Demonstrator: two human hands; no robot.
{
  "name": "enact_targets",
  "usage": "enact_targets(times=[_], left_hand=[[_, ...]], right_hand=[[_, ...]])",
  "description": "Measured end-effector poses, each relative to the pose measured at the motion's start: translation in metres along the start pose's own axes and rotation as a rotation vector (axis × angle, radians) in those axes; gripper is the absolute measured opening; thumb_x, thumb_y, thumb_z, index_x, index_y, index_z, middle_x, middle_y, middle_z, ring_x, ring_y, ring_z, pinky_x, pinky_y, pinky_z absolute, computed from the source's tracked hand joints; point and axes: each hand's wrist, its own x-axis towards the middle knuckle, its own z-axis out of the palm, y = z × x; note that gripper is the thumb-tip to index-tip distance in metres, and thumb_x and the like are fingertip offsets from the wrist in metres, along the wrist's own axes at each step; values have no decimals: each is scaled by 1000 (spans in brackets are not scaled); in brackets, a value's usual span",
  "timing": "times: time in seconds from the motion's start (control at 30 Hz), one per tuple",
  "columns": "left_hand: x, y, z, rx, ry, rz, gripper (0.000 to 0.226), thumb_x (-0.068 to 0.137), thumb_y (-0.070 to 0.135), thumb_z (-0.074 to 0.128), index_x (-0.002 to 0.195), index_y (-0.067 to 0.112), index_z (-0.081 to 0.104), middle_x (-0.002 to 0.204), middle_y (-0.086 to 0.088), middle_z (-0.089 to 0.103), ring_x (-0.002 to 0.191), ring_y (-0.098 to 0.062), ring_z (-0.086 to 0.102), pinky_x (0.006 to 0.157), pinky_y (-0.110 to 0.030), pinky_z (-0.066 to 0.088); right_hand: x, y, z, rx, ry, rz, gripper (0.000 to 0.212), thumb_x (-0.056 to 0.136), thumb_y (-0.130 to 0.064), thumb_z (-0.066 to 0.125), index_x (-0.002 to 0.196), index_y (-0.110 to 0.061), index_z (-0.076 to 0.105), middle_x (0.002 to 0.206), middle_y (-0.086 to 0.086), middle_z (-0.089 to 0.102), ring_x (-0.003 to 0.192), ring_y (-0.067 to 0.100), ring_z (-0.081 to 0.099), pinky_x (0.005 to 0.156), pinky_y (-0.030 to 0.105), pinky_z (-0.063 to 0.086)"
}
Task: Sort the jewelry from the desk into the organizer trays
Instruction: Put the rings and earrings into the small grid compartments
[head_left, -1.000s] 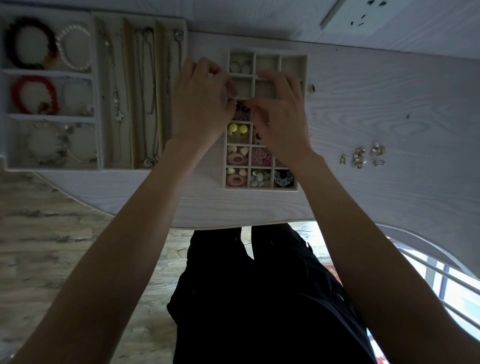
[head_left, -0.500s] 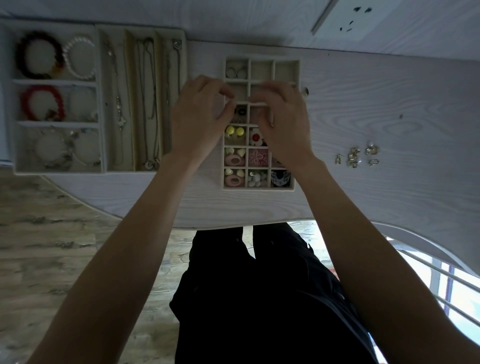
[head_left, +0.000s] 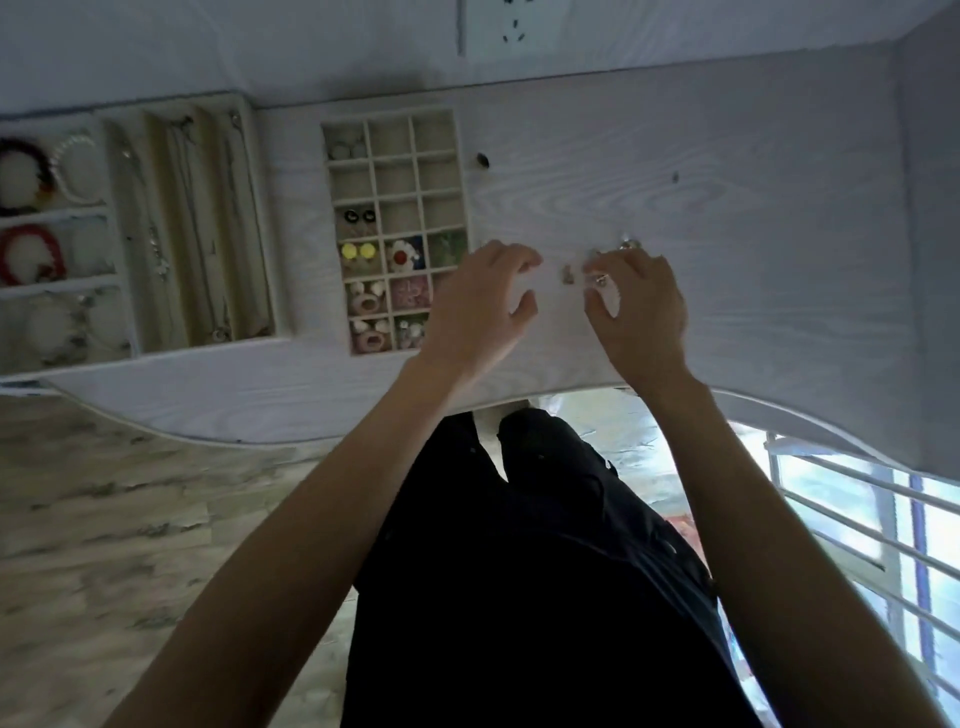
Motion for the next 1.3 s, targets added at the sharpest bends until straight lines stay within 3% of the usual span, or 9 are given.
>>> enact_targets(times=[0.23,0.4,0.7,0.9,1.0,1.17,1.3], left_hand=[[19,33,56,91,-36,-113,40,89,21,61,127,10,53,122,-9,52,112,-23,51,94,-33,44],[38,38,74,138,-28,-155,37,87,15,62,123,10,54,117,-11,53,107,-25,51,90,-37,46],[36,29,75,144,84,-235,23,81,0,58,102,9,64,101,-9,60,86,-23,61,77,-28,44],[35,25,70,92,101,-257,27,77,-2,63,103,9,63,102,-10,59,85,-22,62,78,-31,49],[36,24,67,129,72,-265,25,79,1,65,102,9,64,100,-11,61,86,-22,60,78,-25,43],[36,25,65,135,30,-259,24,81,3,62,104,9,64,102,-9,62,90,-21,59,80,-25,41],[35,23,65,144,14,-220,23,82,7,63,106,9,64,100,-9,61,87,-21,59,79,-25,44]], right_hand=[[6,62,-16,61,-132,168,38,84,-12,60,122,-13,56,126,14,44,109,31,49,77,28,36],[24,65,-11,142,-218,64,38,84,-14,59,122,-17,56,122,10,47,102,29,54,81,31,43],[42,76,-23,107,-254,-37,32,82,-8,60,113,-10,57,113,10,52,92,26,59,77,27,41],[45,70,-24,39,-195,-122,34,84,-13,60,118,-15,59,116,10,54,105,27,49,86,31,37],[57,67,-20,26,-244,-163,38,86,-7,56,122,-18,60,117,12,53,107,27,49,87,33,39],[70,70,-18,-34,-340,-120,21,89,-15,57,108,-15,64,108,7,57,101,24,55,74,25,34],[67,74,-26,-113,-239,-56,23,90,-24,55,109,-12,60,110,8,58,106,25,50,75,28,34]])
